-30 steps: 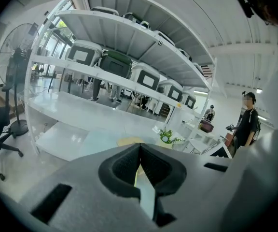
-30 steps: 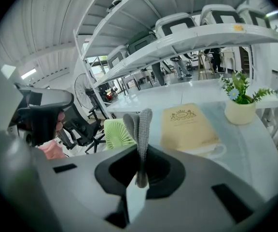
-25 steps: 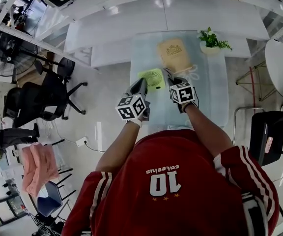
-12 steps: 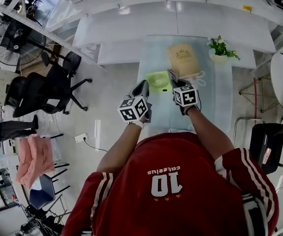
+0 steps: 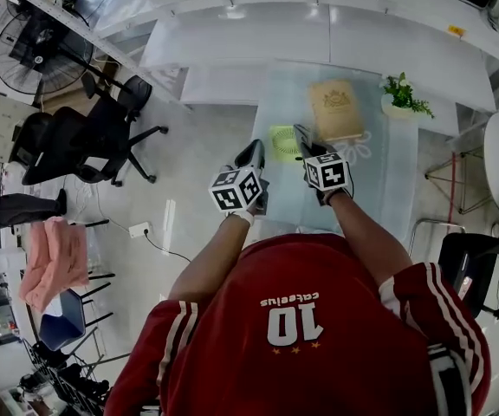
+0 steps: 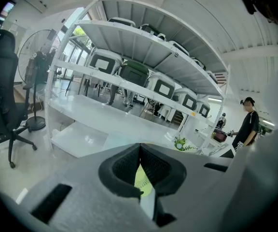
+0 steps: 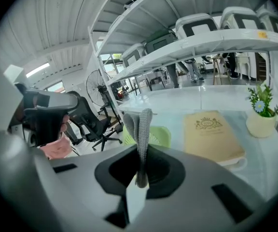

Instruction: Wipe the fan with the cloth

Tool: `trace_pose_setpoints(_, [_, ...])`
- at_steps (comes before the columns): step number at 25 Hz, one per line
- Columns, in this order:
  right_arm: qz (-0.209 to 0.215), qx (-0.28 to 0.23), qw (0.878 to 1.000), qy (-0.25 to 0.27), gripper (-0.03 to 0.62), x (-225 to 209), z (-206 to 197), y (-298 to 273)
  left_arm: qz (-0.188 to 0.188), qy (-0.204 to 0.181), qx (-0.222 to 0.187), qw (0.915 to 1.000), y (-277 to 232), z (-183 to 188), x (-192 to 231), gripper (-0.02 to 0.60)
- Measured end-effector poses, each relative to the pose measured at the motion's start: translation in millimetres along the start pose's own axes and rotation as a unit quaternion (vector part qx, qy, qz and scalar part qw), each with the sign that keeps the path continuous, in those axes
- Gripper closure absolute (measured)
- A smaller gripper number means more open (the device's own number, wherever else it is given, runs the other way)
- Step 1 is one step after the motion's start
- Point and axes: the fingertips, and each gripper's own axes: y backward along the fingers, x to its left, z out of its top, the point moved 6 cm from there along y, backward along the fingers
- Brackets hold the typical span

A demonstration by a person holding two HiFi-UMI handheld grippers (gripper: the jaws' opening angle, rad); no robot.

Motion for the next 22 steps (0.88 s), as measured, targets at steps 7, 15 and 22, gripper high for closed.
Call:
trace_pose_setpoints(7, [0.019, 0.007, 1.0, 0.009, 0.572, 13.6, -3.4, -8.6, 0.01, 0.007, 0.002, 0.9999, 4.8, -2.2, 8.5, 0.575])
trace_pose_setpoints(15, [0.046, 0.01, 0.999, 0.007, 0.572, 29.3, -11.1, -21.5, 0.018, 0.01, 0.007, 0.9998, 12.3, -5.9, 20.3, 0.575])
trace_pose_setpoints(22, [0.055, 0.02, 0.998, 0.002, 0.572, 40.6, -22.6, -38.5, 0.03, 0.023, 0.015, 0.9992, 20.4, -13.9, 36.4, 0.575])
